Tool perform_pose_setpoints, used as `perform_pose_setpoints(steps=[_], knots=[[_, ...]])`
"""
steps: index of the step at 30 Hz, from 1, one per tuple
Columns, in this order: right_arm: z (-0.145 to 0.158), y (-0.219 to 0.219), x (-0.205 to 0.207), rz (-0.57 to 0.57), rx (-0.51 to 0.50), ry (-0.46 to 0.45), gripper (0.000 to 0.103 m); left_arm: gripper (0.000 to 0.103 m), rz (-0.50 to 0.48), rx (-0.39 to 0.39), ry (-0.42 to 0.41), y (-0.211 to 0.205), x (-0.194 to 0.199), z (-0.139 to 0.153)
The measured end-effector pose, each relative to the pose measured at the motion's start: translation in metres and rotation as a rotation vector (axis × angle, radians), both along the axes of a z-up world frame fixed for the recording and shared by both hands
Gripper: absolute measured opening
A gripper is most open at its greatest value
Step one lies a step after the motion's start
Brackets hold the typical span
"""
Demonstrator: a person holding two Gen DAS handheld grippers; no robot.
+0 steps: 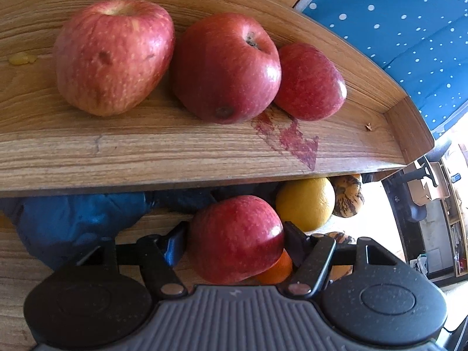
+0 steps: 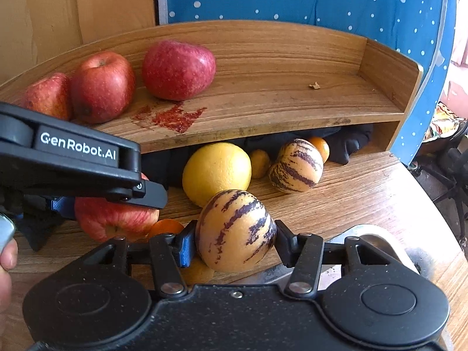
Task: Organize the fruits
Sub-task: 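Close the left tool on the red apple while the right tool grips the striped pepino, then carry the apple and pepino onto the tray and open both tools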
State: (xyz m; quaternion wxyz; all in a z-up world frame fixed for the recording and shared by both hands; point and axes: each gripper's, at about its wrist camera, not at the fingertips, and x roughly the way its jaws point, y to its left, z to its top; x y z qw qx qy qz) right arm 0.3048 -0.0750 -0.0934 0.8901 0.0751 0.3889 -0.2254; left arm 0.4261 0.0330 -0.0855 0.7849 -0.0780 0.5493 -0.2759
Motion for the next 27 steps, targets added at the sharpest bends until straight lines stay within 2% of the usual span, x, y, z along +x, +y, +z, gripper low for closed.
perform_pose_setpoints(steps=[7,14,27], knots=[[0.015,0.004,-0.015,-0.017,-0.024,-0.027,0.055,0.072,-0.004,-0.019,-0.031,0.003,-0.012,0.014],[0.031,0.010,-0.050,-0.050,-0.013,-0.075,0.055,0.072,-0.028,-0.032,-0.056,0.003,-0.035,0.032],[0.054,0.023,-0.133,-0.190,0.010,-0.056,0.055,0.072,-0.176,-0.058,-0.035,-0.021,-0.098,0.040]])
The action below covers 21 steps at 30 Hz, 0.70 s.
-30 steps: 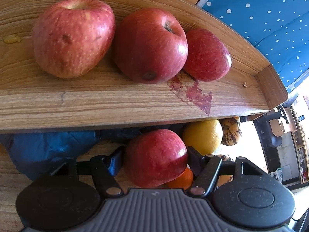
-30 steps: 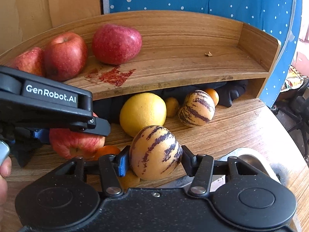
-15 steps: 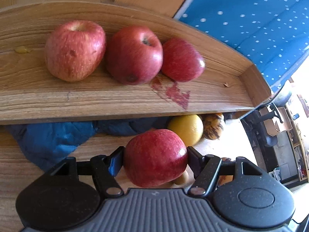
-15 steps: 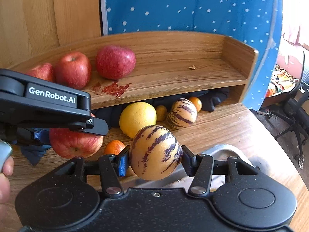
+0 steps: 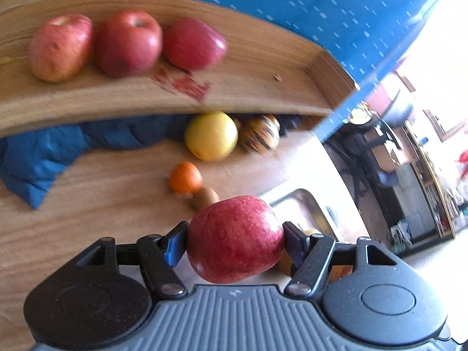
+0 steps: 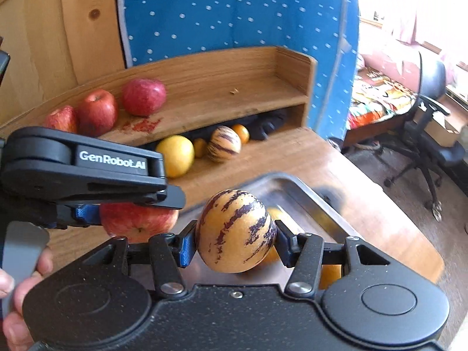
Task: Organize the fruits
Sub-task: 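Carry the apple and pepino onto the tray and open both tools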
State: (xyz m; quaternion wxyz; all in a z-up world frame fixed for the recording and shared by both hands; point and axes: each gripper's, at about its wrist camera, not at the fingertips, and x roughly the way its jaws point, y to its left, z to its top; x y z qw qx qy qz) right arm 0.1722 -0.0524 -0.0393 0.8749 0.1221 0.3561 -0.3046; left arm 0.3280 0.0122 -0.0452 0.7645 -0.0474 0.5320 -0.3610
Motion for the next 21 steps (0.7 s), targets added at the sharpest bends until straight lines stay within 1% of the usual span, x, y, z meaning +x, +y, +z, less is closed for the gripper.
perform_pose_setpoints(steps=[4,10,16,21], knots=[[-0.004,0.006,-0.020,-0.028,0.009,0.022,0.055,0.072,-0.053,0.006,0.000,-0.007,-0.018,-0.003],[-0.015,0.013,-0.043,-0.069,0.025,0.052,0.055,0.072,-0.104,0.027,-0.001,-0.013,-0.035,-0.008],[-0.030,0.016,-0.057,-0.105,0.058,0.049,0.056,0.072,-0.144,0.058,0.000,-0.015,-0.047,-0.019],[-0.045,0.017,-0.062,-0.120,0.053,0.043,0.056,0.072,-0.168,0.075,-0.005,-0.015,-0.054,-0.026]])
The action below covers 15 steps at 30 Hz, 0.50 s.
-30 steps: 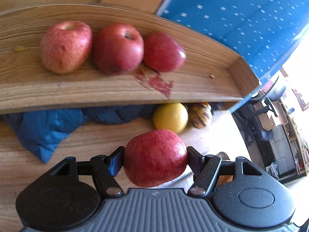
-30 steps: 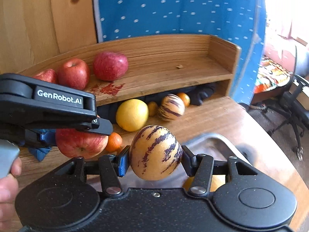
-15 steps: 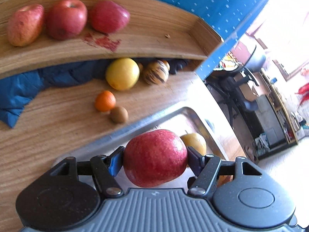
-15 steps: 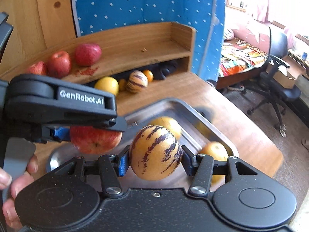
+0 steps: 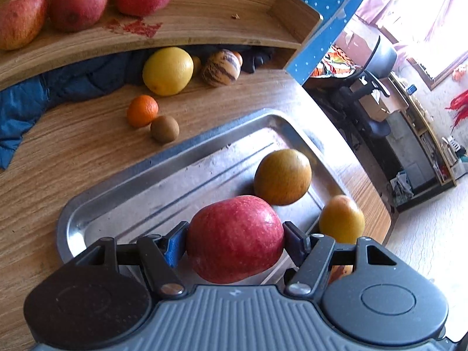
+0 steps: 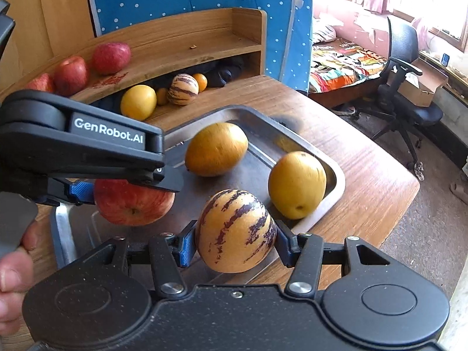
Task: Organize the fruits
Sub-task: 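Carry the apple and pepino onto the tray and open both tools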
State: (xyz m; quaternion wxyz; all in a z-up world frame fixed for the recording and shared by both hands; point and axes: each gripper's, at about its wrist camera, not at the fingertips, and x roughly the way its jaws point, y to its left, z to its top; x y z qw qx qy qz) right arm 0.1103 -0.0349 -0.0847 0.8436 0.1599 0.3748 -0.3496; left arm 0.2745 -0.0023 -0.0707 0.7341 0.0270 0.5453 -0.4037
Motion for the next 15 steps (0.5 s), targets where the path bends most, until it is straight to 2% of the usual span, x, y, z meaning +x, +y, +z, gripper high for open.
perform_pose_setpoints(steps=[6,15], knots=[[-0.011,-0.003,0.003,0.016,-0.038,-0.007,0.056,0.072,-0.015,0.008,-0.009,0.000,-0.004,-0.007],[-0.017,-0.008,0.009,0.063,-0.033,-0.016,0.057,0.072,-0.009,0.017,-0.013,0.000,-0.004,-0.009]])
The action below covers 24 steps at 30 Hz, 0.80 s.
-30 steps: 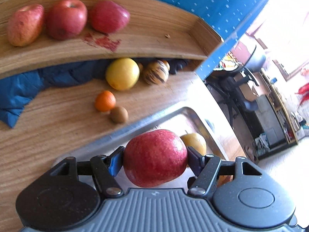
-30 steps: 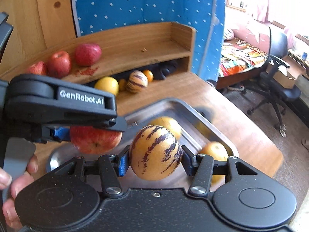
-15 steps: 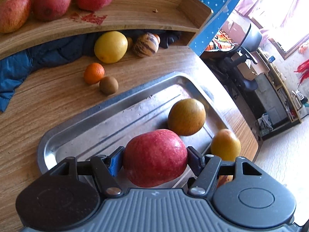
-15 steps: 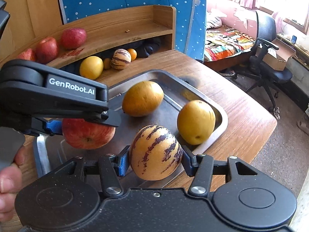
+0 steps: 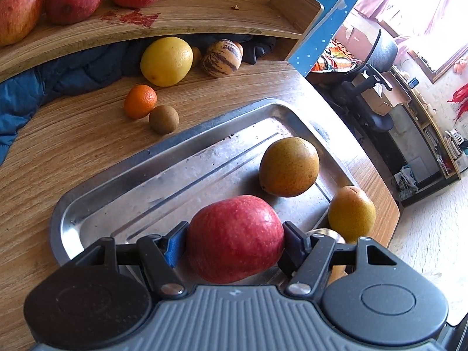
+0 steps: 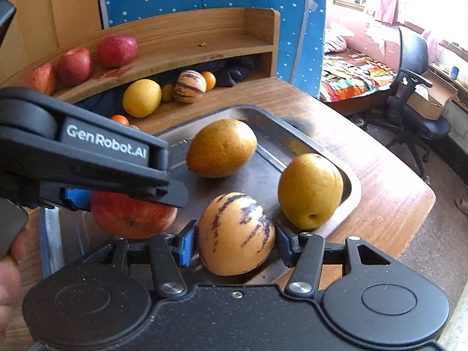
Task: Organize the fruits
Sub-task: 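Carry the apple and pepino onto the tray and open both tools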
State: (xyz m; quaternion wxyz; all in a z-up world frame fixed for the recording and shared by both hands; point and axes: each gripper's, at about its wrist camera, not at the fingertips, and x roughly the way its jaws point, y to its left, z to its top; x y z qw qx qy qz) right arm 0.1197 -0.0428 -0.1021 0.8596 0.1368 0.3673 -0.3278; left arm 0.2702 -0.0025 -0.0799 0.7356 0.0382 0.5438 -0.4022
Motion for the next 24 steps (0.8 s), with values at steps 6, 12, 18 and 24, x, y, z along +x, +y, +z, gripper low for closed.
perform_pose_setpoints(steps=[6,12,18,24], knots=[[0.014,0.001,-0.006,0.014,0.009,-0.012,0.074,0.075,0.026,0.018,0.033,0.001,0.002,0.001],[0.038,0.007,-0.029,-0.001,0.081,-0.035,0.096,0.092,0.042,0.002,-0.046,0.019,-0.011,0.019],[0.057,0.021,-0.050,0.001,0.085,0.009,0.102,0.100,0.072,0.018,-0.100,0.052,-0.029,0.034],[0.061,0.041,-0.064,0.027,0.136,0.080,0.102,0.101,0.123,0.062,-0.090,0.091,-0.045,0.037]])
